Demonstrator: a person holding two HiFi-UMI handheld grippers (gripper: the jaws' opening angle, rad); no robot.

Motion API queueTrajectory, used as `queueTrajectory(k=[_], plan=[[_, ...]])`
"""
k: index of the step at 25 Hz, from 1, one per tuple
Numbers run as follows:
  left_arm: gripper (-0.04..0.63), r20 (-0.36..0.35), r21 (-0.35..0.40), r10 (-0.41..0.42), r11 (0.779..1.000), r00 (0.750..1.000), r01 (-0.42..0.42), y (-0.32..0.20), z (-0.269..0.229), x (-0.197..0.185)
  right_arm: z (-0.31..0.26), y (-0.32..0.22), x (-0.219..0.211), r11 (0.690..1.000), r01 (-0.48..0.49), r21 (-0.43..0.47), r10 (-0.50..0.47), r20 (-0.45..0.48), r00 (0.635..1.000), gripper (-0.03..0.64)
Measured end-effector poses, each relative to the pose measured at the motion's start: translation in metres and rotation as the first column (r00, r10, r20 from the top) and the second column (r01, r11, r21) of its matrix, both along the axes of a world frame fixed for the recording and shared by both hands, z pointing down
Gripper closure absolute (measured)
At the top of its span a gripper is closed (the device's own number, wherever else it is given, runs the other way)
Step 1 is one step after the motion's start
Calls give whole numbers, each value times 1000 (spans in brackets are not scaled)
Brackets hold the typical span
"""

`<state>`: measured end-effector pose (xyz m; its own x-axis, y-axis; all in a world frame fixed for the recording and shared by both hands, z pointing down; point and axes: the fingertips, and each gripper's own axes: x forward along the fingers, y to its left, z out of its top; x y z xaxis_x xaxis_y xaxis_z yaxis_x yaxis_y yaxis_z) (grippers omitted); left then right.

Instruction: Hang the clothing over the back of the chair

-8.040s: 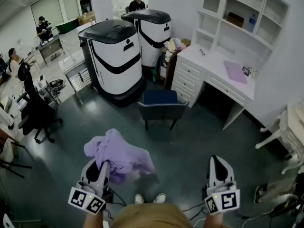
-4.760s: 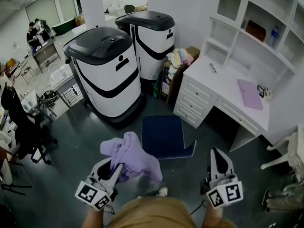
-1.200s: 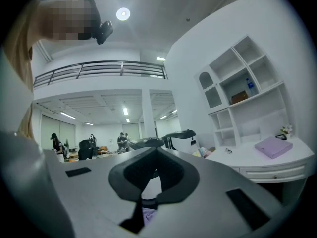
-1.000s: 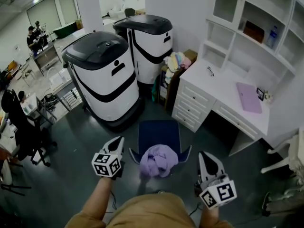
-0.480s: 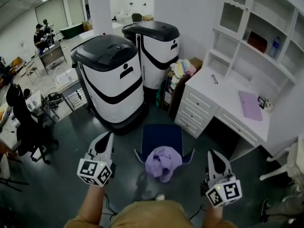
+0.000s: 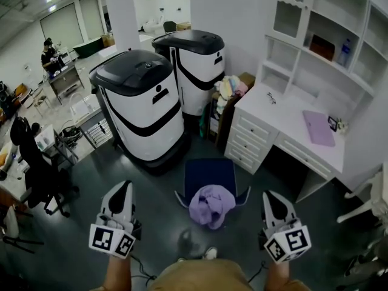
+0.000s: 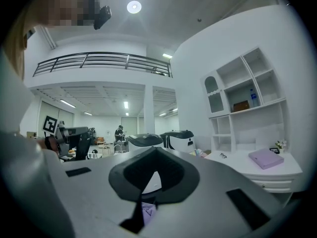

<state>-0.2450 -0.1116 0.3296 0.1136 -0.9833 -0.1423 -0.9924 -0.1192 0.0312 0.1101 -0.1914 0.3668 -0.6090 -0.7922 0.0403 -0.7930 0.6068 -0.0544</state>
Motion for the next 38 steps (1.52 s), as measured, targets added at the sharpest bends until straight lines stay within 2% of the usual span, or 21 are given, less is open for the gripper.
queueTrajectory(k=[9,14,18,38], plan=[[591,57,34,-60,998,997,58,42,-8,-2,11,12,13,999,-32,-17,32,1,1000,612],[591,19,24,-114,993,993,114,54,7,-17,18,16,11,999,-36,-32,36,14,999,612],[592,16,4,-109,994,994,109,55,14,-18,18,18,6,999,-34,-35,35,10,999,614],[592,23,8,-101,995,995,101,57,11,-16,14,23,-9,1000,-12,-13,12,6,1000,614]])
